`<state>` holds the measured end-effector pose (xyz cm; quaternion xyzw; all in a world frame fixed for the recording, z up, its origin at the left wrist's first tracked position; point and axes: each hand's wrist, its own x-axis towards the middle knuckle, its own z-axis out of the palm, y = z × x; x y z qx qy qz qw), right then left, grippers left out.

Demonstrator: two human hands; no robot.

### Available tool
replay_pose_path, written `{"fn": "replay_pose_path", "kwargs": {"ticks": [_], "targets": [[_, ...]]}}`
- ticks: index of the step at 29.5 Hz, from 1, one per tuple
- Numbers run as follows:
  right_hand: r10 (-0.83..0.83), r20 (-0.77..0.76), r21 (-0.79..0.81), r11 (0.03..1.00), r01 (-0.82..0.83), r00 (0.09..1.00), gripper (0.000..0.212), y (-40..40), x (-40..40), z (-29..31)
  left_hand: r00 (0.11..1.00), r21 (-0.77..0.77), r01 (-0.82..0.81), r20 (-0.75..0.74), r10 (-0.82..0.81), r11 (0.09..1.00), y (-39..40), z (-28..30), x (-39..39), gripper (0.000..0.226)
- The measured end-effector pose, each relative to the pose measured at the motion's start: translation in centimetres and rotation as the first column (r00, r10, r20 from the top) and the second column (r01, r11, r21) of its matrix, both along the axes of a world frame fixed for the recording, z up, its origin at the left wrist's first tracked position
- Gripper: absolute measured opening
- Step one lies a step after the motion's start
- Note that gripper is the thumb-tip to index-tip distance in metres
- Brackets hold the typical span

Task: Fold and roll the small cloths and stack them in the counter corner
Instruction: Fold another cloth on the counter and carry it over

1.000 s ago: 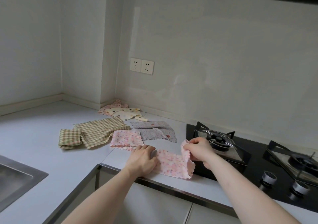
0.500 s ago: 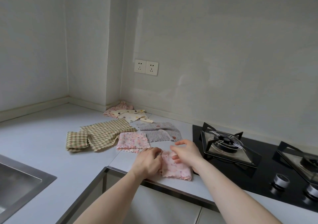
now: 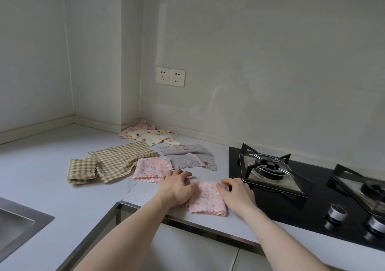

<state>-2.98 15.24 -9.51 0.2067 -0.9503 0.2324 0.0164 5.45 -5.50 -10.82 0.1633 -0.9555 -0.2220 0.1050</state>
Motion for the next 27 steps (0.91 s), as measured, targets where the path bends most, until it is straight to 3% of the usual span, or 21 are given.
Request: {"fn": "replay_pose_path", "kwargs": {"ticks": [6,8,11,16,27], "targets": [[0.004,-0.012,0.007,1.0,-0.004,1.0,0.035,-0.3,-0.3,-0.1,0.997,0.05,0.014,-0.077,-0.01,0.999,0.0,0.2,-0.6,0.039],[0.003,-0.012,-0.058,0.998,-0.003,1.0,0.02,0.0,-0.3,-0.2,0.993,0.089,0.03,-0.119,-0.019,0.996,-0.2,0.1,-0.5,0.027],[0.01,-0.004,-0.205,0.979,-0.01,1.0,0.016,0.5,0.1,-0.4,0.983,0.242,0.061,-0.182,-0.017,0.968,-0.2,-0.3,-0.3,0.016],[0.037,-0.08,-0.317,0.947,-0.06,0.996,0.008,0.7,0.8,-0.9,0.962,0.244,0.067,-0.274,0.002,0.967,-0.2,-0.2,-0.3,0.011],[0.02,-0.122,-0.55,0.831,-0.084,0.992,0.018,0.9,0.4,-1.5,0.929,0.319,0.114,-0.371,0.013,0.941,0.1,-0.2,0.1,0.006]]}}
